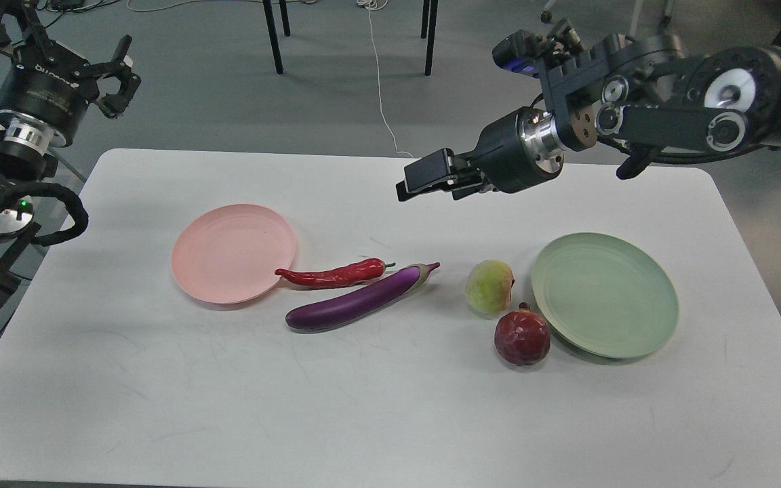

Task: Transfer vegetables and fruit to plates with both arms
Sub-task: 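Lower the right gripper onto the yellow-green apple and grasp it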

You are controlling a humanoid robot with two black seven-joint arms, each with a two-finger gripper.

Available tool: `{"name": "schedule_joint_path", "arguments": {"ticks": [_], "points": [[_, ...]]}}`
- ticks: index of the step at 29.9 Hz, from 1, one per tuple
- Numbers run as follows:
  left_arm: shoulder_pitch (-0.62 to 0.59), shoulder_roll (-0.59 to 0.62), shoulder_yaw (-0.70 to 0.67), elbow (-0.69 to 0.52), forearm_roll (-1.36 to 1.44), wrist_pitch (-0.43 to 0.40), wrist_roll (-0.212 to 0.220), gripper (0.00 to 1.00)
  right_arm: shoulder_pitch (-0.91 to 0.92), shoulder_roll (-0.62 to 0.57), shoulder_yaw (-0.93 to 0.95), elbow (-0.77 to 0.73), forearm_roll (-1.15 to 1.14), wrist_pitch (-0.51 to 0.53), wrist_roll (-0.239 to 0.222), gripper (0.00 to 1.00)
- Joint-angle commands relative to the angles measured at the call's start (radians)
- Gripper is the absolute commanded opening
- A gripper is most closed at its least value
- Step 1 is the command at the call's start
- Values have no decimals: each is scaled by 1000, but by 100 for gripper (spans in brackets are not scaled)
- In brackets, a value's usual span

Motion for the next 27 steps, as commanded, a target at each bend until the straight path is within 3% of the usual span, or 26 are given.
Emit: {"name": "schedule_joint_path", "arguments": {"ticks": [1,14,27], "points": [[2,9,0,0,32,0,0,98,-5,61,-74,-3,-27,0,-1,99],[1,12,1,0,35,0,-2,98,-139,170,-187,-184,-180,0,-1,99],[-6,14,3,0,38,0,-2,98,-242,176,-189,-259,-232,0,-1,99]]}}
